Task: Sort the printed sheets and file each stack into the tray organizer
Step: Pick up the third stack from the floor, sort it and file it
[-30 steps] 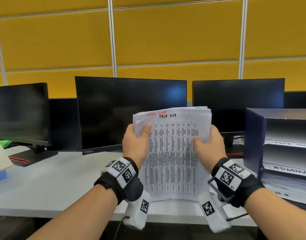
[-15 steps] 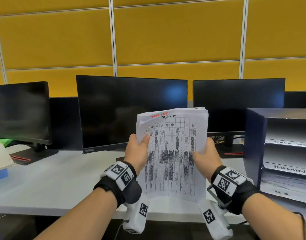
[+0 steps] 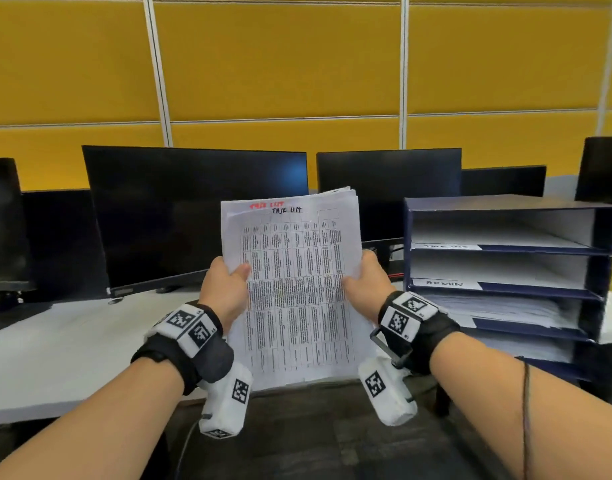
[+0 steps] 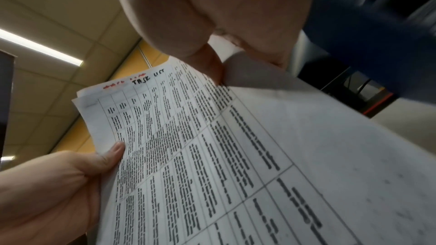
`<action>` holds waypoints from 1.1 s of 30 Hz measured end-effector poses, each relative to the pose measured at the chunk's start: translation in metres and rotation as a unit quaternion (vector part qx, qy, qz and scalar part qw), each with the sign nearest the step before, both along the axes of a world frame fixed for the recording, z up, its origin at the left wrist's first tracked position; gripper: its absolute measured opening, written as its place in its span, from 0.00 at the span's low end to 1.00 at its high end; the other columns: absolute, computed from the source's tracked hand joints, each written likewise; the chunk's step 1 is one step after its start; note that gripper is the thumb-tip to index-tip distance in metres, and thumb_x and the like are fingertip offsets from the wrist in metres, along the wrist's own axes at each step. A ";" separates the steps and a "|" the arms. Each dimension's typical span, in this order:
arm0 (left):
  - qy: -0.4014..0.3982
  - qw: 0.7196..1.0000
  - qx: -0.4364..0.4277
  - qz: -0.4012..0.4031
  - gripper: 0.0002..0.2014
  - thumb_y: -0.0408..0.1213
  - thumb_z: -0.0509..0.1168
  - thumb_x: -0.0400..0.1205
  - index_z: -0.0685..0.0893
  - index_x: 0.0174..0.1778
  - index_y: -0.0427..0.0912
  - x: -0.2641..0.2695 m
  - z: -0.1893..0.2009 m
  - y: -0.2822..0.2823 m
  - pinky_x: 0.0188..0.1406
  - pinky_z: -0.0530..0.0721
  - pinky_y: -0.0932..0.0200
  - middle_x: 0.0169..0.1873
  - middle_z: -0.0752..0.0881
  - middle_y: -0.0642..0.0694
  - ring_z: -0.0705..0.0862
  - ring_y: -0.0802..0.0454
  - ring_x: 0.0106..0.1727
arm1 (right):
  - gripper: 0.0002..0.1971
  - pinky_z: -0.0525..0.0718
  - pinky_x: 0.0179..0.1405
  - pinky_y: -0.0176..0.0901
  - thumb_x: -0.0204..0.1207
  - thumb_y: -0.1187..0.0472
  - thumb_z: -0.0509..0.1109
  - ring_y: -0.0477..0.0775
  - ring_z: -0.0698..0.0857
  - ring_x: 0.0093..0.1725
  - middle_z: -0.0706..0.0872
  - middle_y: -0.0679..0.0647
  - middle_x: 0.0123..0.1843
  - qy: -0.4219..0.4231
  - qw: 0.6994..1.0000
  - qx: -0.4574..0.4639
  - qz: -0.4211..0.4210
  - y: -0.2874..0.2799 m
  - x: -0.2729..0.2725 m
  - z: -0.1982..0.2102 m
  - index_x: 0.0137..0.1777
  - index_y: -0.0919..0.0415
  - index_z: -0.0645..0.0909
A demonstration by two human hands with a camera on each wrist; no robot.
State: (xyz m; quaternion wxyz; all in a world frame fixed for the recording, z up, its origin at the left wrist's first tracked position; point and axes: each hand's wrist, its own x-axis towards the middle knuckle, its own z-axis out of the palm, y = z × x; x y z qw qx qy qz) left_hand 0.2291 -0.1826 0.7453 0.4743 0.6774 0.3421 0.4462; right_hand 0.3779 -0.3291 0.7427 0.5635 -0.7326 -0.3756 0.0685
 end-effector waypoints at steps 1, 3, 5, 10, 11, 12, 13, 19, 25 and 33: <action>0.001 1.000 0.001 -0.008 0.11 0.40 0.58 0.87 0.74 0.64 0.44 0.001 0.002 -0.010 0.60 0.83 0.38 0.58 0.84 0.42 0.84 0.41 0.57 | 0.16 0.81 0.45 0.39 0.81 0.72 0.60 0.60 0.81 0.61 0.78 0.56 0.60 -0.005 1.000 -0.006 -0.006 -0.015 0.000 0.003 0.67 0.66 0.65; 0.007 1.000 0.008 -0.030 0.12 0.40 0.59 0.87 0.74 0.65 0.42 0.006 0.004 -0.030 0.60 0.83 0.39 0.58 0.83 0.41 0.84 0.41 0.57 | 0.15 0.79 0.40 0.38 0.81 0.71 0.60 0.58 0.81 0.55 0.79 0.56 0.60 -0.013 0.999 -0.014 -0.025 -0.041 0.003 0.006 0.66 0.65 0.66; 0.013 0.998 0.006 -0.056 0.13 0.40 0.59 0.87 0.74 0.65 0.40 0.014 0.007 -0.053 0.59 0.82 0.43 0.58 0.83 0.42 0.83 0.42 0.57 | 0.16 0.78 0.36 0.37 0.80 0.71 0.61 0.55 0.79 0.51 0.79 0.57 0.60 -0.022 0.998 -0.025 -0.048 -0.069 0.009 0.007 0.66 0.64 0.65; 0.024 0.994 0.007 -0.103 0.14 0.40 0.61 0.85 0.75 0.65 0.38 0.040 0.002 -0.107 0.64 0.81 0.38 0.60 0.83 0.41 0.83 0.40 0.59 | 0.16 0.83 0.47 0.49 0.78 0.68 0.65 0.58 0.83 0.54 0.81 0.57 0.57 -0.007 0.994 -0.046 -0.101 -0.136 0.021 0.008 0.63 0.63 0.67; 0.023 0.994 0.005 -0.110 0.15 0.40 0.62 0.85 0.75 0.65 0.38 0.046 -0.001 -0.116 0.64 0.81 0.38 0.60 0.84 0.40 0.83 0.40 0.59 | 0.16 0.84 0.48 0.50 0.78 0.68 0.65 0.59 0.83 0.55 0.81 0.57 0.57 -0.001 0.993 -0.049 -0.111 -0.149 0.021 0.007 0.63 0.63 0.67; 0.025 0.993 0.000 -0.114 0.15 0.39 0.62 0.85 0.74 0.65 0.37 0.050 -0.003 -0.124 0.63 0.81 0.38 0.59 0.83 0.40 0.83 0.40 0.58 | 0.16 0.85 0.50 0.52 0.77 0.68 0.66 0.60 0.84 0.55 0.81 0.57 0.56 0.001 0.992 -0.050 -0.119 -0.159 0.023 0.005 0.62 0.64 0.68; 0.024 0.993 -0.003 -0.118 0.15 0.38 0.62 0.85 0.71 0.65 0.36 0.055 -0.006 -0.135 0.63 0.82 0.39 0.58 0.82 0.39 0.83 0.40 0.58 | 0.17 0.86 0.52 0.55 0.75 0.68 0.67 0.60 0.85 0.54 0.83 0.58 0.56 0.003 0.990 -0.050 -0.129 -0.170 0.026 0.003 0.62 0.64 0.69; 0.018 0.991 0.011 -0.129 0.17 0.31 0.64 0.83 0.62 0.58 0.43 0.087 -0.027 -0.175 0.53 0.86 0.45 0.53 0.80 0.40 0.84 0.43 0.50 | 0.09 0.87 0.51 0.52 0.74 0.72 0.67 0.61 0.87 0.50 0.88 0.61 0.51 0.012 0.982 -0.094 -0.164 -0.218 0.043 -0.008 0.54 0.69 0.80; 0.051 0.984 0.073 -0.152 0.10 0.30 0.67 0.81 0.71 0.49 0.44 0.117 -0.037 -0.194 0.44 0.88 0.47 0.48 0.83 0.41 0.86 0.40 0.46 | 0.17 0.81 0.48 0.46 0.72 0.68 0.68 0.67 0.83 0.60 0.85 0.68 0.59 0.015 0.954 -0.226 -0.198 -0.248 0.069 -0.014 0.60 0.73 0.80; 0.134 0.965 0.056 -0.217 0.28 0.27 0.68 0.80 0.71 0.76 0.43 0.153 -0.050 -0.201 0.60 0.83 0.55 0.64 0.81 0.43 0.83 0.45 0.60 | 0.19 0.80 0.50 0.45 0.72 0.67 0.69 0.67 0.82 0.63 0.84 0.68 0.62 0.034 0.940 -0.280 -0.194 -0.268 0.104 -0.021 0.62 0.73 0.79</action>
